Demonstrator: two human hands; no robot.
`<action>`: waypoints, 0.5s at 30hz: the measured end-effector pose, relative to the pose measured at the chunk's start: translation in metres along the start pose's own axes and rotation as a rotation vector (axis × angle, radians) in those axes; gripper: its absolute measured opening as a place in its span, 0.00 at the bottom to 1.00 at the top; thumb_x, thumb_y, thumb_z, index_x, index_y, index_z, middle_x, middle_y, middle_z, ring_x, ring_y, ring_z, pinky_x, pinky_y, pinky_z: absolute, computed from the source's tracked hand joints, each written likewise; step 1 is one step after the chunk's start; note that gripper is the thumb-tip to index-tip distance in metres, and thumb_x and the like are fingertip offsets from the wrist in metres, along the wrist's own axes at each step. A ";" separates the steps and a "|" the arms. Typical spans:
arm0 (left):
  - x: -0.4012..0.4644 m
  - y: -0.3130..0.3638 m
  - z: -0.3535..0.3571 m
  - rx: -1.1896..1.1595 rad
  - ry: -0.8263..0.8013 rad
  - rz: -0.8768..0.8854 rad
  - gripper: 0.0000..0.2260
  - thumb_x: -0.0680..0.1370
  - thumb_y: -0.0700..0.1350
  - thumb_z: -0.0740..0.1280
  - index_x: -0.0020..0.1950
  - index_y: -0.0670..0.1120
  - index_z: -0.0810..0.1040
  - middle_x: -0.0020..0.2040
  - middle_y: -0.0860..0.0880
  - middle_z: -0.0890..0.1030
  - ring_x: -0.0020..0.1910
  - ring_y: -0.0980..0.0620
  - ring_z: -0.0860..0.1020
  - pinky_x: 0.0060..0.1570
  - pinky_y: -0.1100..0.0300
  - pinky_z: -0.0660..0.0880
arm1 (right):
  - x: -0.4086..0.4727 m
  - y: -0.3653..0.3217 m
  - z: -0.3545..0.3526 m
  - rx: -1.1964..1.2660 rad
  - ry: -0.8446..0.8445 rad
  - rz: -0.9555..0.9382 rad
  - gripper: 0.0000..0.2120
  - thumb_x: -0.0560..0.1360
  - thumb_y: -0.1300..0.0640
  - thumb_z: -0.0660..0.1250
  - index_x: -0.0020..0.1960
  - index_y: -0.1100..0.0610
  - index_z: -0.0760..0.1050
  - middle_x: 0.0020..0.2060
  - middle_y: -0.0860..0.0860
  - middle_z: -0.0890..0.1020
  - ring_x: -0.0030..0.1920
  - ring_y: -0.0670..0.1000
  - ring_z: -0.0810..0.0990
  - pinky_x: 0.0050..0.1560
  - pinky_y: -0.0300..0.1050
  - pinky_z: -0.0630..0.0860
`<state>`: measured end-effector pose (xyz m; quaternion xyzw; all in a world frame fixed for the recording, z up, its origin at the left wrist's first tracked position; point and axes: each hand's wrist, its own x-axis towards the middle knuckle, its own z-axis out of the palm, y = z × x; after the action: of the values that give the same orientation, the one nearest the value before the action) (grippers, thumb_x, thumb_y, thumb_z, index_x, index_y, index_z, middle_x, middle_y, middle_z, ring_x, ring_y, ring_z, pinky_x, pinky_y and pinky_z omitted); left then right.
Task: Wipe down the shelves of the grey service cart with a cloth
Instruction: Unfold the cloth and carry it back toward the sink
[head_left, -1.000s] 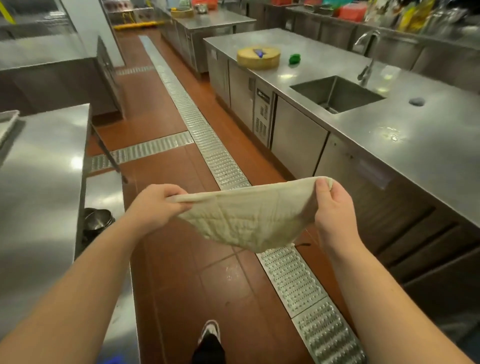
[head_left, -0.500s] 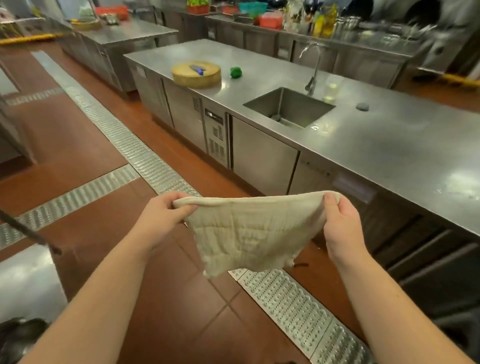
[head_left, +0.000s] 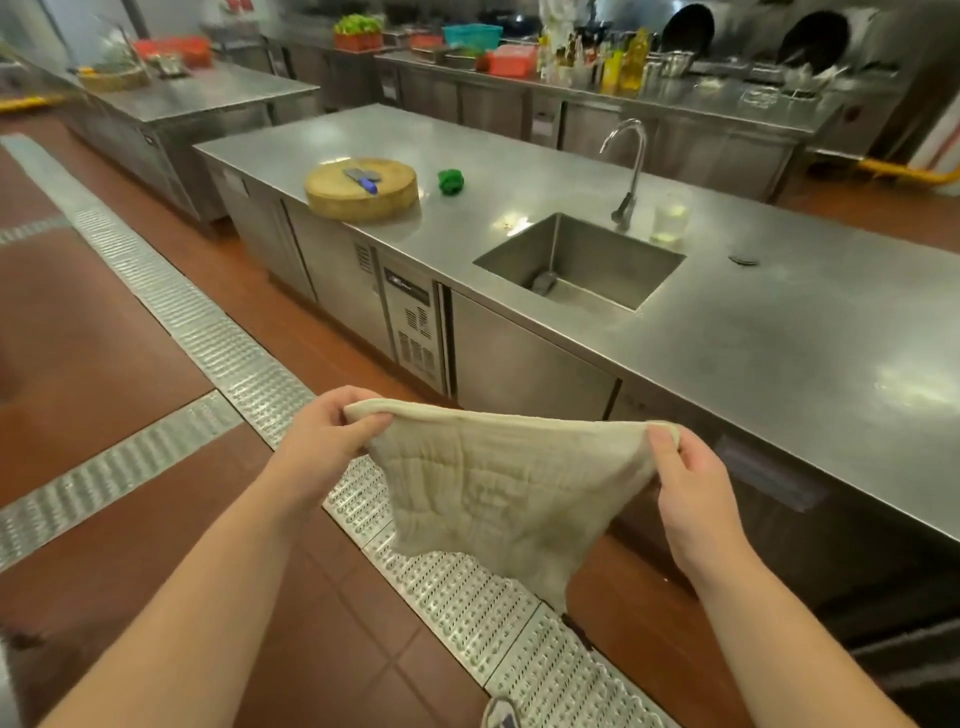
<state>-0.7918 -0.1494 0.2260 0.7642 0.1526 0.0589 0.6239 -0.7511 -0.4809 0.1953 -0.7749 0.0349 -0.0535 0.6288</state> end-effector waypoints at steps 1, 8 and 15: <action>0.020 0.001 -0.001 -0.003 -0.003 -0.008 0.04 0.77 0.39 0.68 0.50 0.43 0.80 0.43 0.44 0.82 0.41 0.51 0.80 0.44 0.56 0.79 | 0.023 0.001 0.009 -0.001 -0.011 0.003 0.14 0.84 0.53 0.58 0.48 0.50 0.81 0.43 0.46 0.84 0.47 0.45 0.81 0.47 0.43 0.75; 0.163 -0.005 -0.015 0.011 -0.006 -0.033 0.04 0.76 0.40 0.69 0.47 0.48 0.82 0.43 0.45 0.82 0.43 0.47 0.80 0.47 0.51 0.79 | 0.140 0.014 0.085 -0.036 -0.045 0.043 0.13 0.83 0.52 0.58 0.47 0.47 0.81 0.42 0.46 0.83 0.47 0.49 0.81 0.52 0.53 0.78; 0.327 -0.016 -0.017 0.059 -0.095 0.020 0.04 0.75 0.42 0.69 0.47 0.50 0.82 0.45 0.45 0.82 0.44 0.50 0.79 0.45 0.53 0.77 | 0.254 0.036 0.154 -0.080 0.073 0.099 0.11 0.81 0.48 0.60 0.50 0.44 0.81 0.46 0.45 0.84 0.51 0.50 0.81 0.59 0.61 0.77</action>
<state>-0.4894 -0.0299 0.1810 0.7857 0.1167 0.0241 0.6071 -0.4793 -0.3699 0.1382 -0.7944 0.0982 -0.0494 0.5974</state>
